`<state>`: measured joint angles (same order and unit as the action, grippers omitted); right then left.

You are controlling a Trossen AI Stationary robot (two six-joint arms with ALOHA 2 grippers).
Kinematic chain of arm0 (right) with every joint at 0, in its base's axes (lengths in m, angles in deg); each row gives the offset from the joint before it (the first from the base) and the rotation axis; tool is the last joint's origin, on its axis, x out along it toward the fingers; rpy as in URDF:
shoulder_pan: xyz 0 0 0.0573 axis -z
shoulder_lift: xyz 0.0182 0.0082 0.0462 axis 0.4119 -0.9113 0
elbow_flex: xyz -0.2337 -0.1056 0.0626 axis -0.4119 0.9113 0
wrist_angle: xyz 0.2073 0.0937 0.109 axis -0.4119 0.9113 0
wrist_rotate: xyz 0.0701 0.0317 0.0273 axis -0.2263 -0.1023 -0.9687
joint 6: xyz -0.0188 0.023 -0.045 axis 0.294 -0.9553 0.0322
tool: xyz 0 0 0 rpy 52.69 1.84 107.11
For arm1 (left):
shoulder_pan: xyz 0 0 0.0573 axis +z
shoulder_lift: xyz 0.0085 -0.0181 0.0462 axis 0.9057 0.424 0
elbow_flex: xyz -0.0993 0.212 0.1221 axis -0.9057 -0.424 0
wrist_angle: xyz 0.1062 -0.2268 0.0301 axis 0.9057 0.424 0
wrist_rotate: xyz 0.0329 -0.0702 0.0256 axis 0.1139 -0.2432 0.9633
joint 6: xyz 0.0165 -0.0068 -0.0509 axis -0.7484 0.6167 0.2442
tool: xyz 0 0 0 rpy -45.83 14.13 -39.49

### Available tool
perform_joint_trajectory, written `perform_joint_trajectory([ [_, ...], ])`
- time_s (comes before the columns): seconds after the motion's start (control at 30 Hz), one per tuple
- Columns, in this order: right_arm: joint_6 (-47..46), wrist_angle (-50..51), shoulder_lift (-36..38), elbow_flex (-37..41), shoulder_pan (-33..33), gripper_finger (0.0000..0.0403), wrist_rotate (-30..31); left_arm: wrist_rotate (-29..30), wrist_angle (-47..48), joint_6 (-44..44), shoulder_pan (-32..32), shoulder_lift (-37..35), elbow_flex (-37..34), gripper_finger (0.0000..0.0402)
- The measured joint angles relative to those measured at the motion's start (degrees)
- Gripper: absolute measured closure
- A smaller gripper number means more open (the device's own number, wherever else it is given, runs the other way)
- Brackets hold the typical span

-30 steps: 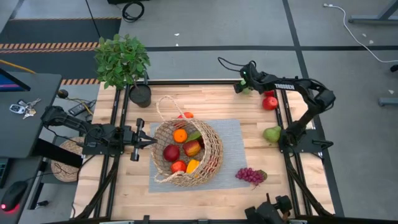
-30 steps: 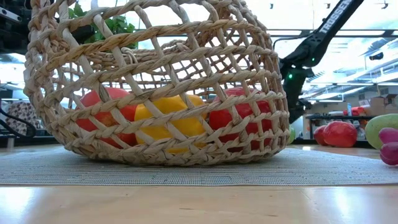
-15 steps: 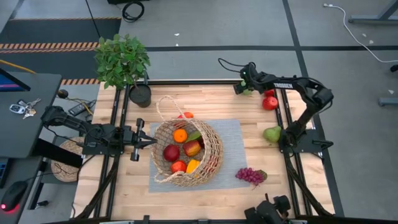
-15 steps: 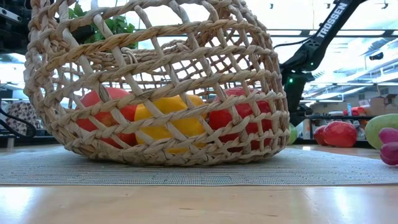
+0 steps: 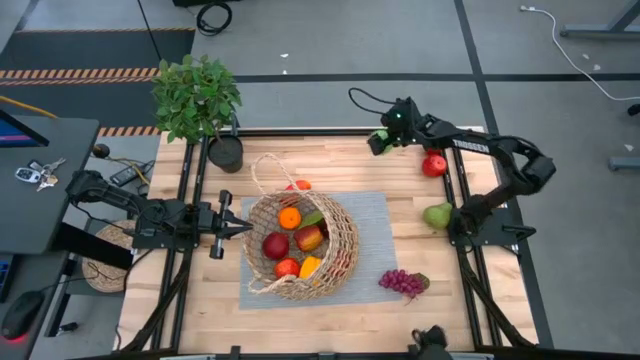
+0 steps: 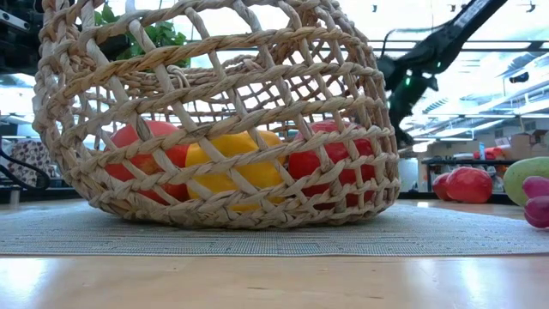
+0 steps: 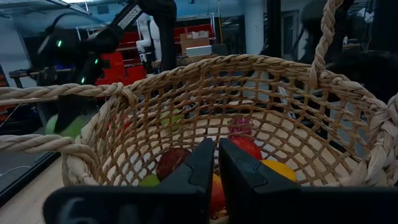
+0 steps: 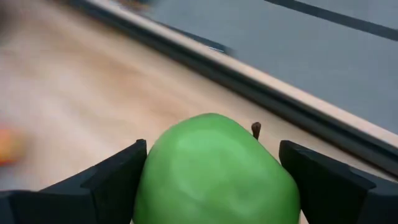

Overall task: Build produce basket
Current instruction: Put the green apple into the brown woven basket

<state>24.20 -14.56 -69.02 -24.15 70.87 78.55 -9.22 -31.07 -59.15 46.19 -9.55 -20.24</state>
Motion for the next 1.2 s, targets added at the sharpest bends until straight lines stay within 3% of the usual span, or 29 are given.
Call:
perform_joint_trajectory([
  [0.23,0.25,-9.72,8.24,0.00,-7.90,0.0043,-22.53,0.01,0.00,0.00,0.02,-0.01,0.02,0.0373],
  [0.37,0.23,-17.97,10.84,0.00,-13.97,0.0043,-31.24,0.02,0.00,0.00,0.00,-0.02,0.00,0.0368],
  [0.5,0.29,-26.59,11.42,0.00,-20.73,0.0043,-36.63,0.02,0.02,0.00,0.00,-0.02,0.00,0.0366],
  [0.63,1.35,-33.47,11.41,0.00,-27.02,0.0043,-37.18,0.02,0.00,0.00,0.02,0.00,0.00,0.0371],
  [0.77,3.91,-38.22,11.41,0.00,-33.29,0.0043,-27.83,0.01,0.00,0.00,0.01,0.00,0.02,0.0373],
  [1.03,21.94,-40.74,7.78,-0.04,-46.89,0.0043,11.37,0.00,0.00,0.00,0.02,-0.02,0.01,0.0366],
  [1.1,26.54,-40.59,6.64,0.00,-49.08,0.0043,16.33,0.00,0.00,0.00,0.02,0.00,0.00,0.0368],
  [1.2,34.20,-42.05,5.24,0.00,-51.27,0.0043,19.19,0.00,0.00,0.00,0.02,0.00,0.02,0.0372],
])
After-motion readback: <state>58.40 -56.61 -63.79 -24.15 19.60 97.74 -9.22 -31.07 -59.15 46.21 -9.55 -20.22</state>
